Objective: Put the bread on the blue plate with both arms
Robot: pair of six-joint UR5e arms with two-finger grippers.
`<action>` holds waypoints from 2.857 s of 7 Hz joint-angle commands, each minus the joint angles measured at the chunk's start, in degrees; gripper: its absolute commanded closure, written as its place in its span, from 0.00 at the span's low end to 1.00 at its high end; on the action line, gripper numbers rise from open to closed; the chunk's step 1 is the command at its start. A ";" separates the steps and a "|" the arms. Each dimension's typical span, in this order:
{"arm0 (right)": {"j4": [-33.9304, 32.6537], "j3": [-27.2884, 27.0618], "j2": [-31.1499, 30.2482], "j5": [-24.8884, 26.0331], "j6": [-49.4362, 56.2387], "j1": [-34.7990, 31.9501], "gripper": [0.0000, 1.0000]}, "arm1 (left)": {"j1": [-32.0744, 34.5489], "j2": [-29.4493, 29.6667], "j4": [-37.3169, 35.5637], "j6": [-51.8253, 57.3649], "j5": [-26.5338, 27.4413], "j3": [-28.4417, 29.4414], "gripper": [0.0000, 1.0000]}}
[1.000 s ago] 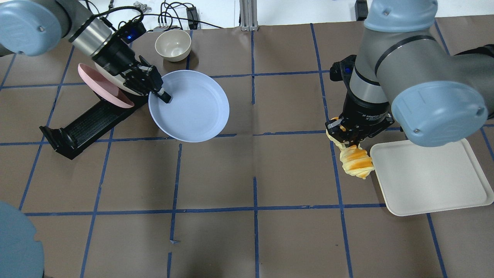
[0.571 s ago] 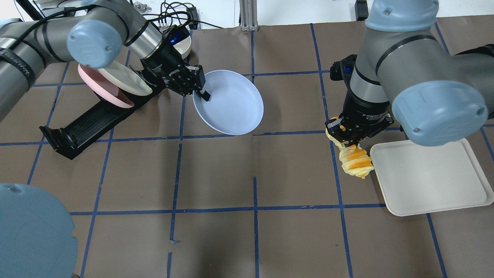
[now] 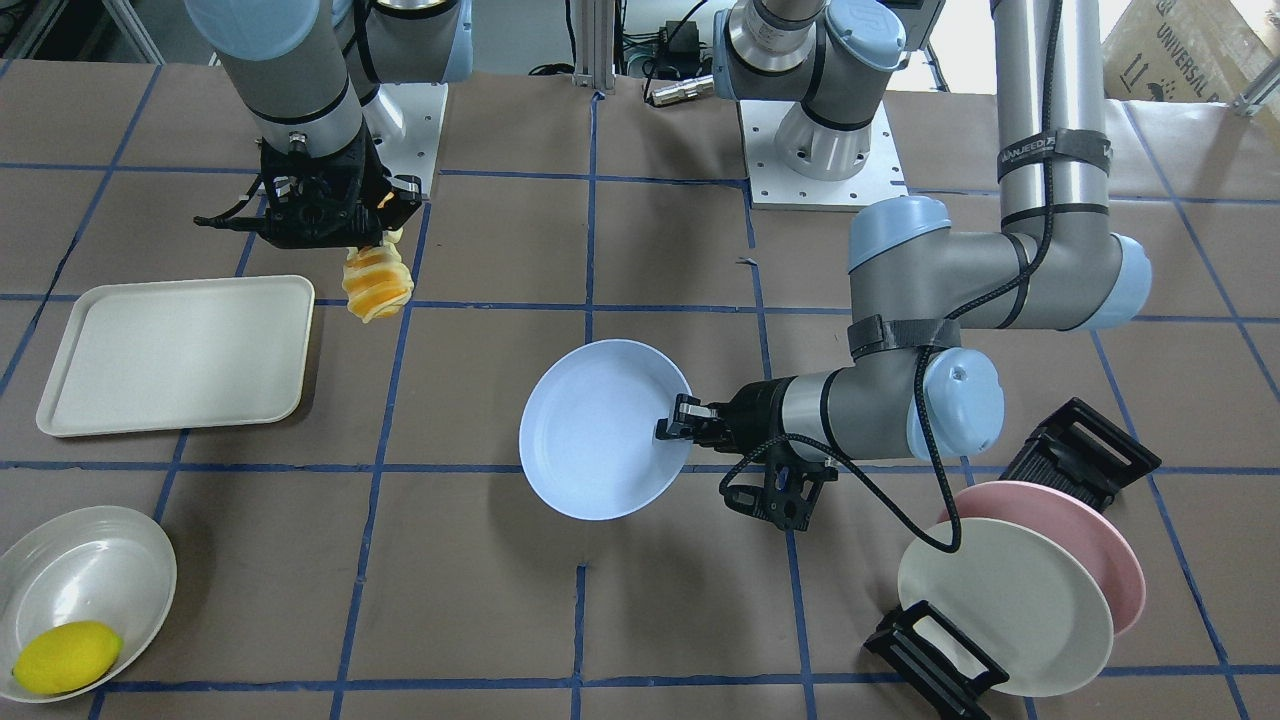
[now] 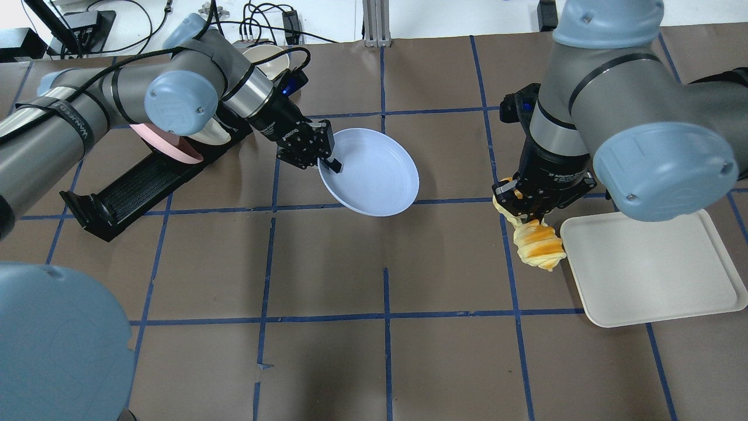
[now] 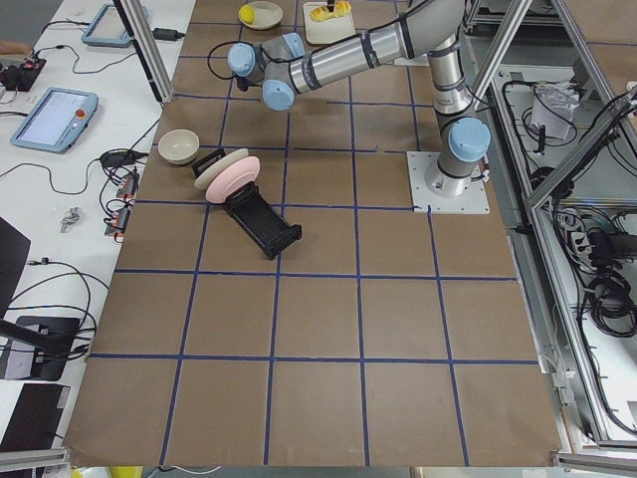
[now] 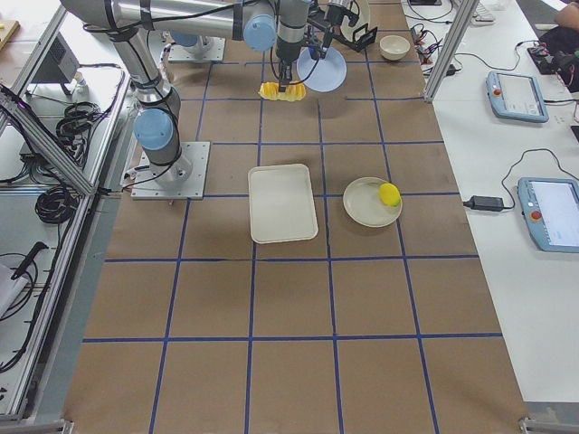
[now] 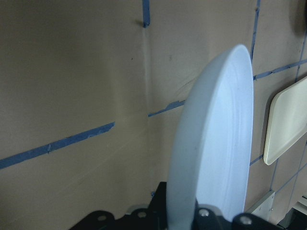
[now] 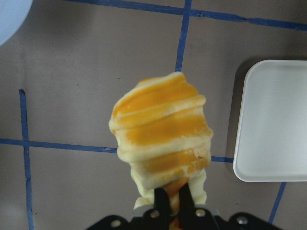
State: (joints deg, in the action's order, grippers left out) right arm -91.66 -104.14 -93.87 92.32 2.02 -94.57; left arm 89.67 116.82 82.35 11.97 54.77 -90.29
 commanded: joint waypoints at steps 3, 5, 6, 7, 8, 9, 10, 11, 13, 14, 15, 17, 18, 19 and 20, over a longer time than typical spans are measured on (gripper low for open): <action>0.25 -0.10 0.00 -0.03 -0.09 0.00 0.80 | 1.12 3.31 -10.70 -5.35 -3.52 -3.30 0.95; -0.53 -1.06 -0.17 0.40 0.00 0.09 0.79 | 1.21 3.41 -14.56 -5.73 -3.53 -6.46 0.94; -0.54 -1.07 -0.44 0.15 0.00 0.00 0.79 | 1.21 3.67 -17.03 -5.82 -3.62 -7.87 0.93; -0.54 -1.07 -0.44 -0.03 0.00 -0.09 0.79 | 1.21 3.85 -19.57 -6.69 -3.53 -8.32 0.55; -0.54 -1.16 -0.44 -0.03 -0.09 -0.18 0.79 | 1.21 3.68 -21.25 -10.09 -3.53 -8.58 0.14; -1.15 -1.51 -0.09 -0.12 -0.26 -0.44 0.79 | 1.21 2.20 -21.36 -11.78 -3.10 -8.67 0.00; -6.03 -0.73 2.00 -0.12 -0.79 -1.05 0.79 | 1.12 0.53 -20.66 -13.36 -2.57 -8.59 0.00; -8.25 0.85 6.20 -0.12 -1.05 -2.36 0.78 | 0.60 -3.06 -20.31 -15.73 3.52 -8.50 0.00; -9.24 11.79 17.16 -0.30 -1.75 -8.50 0.77 | -0.11 -11.84 -9.81 -15.23 19.85 -6.57 0.00; -9.41 17.42 23.67 -0.21 -3.15 -11.92 0.76 | -0.28 -15.80 -4.97 -14.70 26.28 -5.95 0.00; -11.59 20.17 27.91 -0.12 -3.69 -14.65 0.72 | -0.55 -19.58 -2.57 -13.83 28.78 -5.69 0.00; -15.28 18.10 30.75 -2.12 -5.09 -16.08 0.57 | -0.72 -26.97 3.23 -10.24 34.85 -5.42 0.00; -20.00 16.44 31.89 -2.32 -5.10 -16.17 0.56 | -0.72 -27.96 4.21 -10.13 34.96 -4.29 0.00; -22.92 15.55 33.30 -2.32 -5.10 -16.17 0.54 | -0.81 -27.27 5.78 -9.69 34.96 -1.49 0.00; -23.21 15.63 34.01 -2.32 -5.18 -16.17 0.31 | -0.90 -25.70 9.11 -9.60 34.96 1.67 0.00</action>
State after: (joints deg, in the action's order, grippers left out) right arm -113.18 -88.08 -61.00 90.08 -3.07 -110.70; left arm 88.86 90.01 88.33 2.07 89.59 -91.91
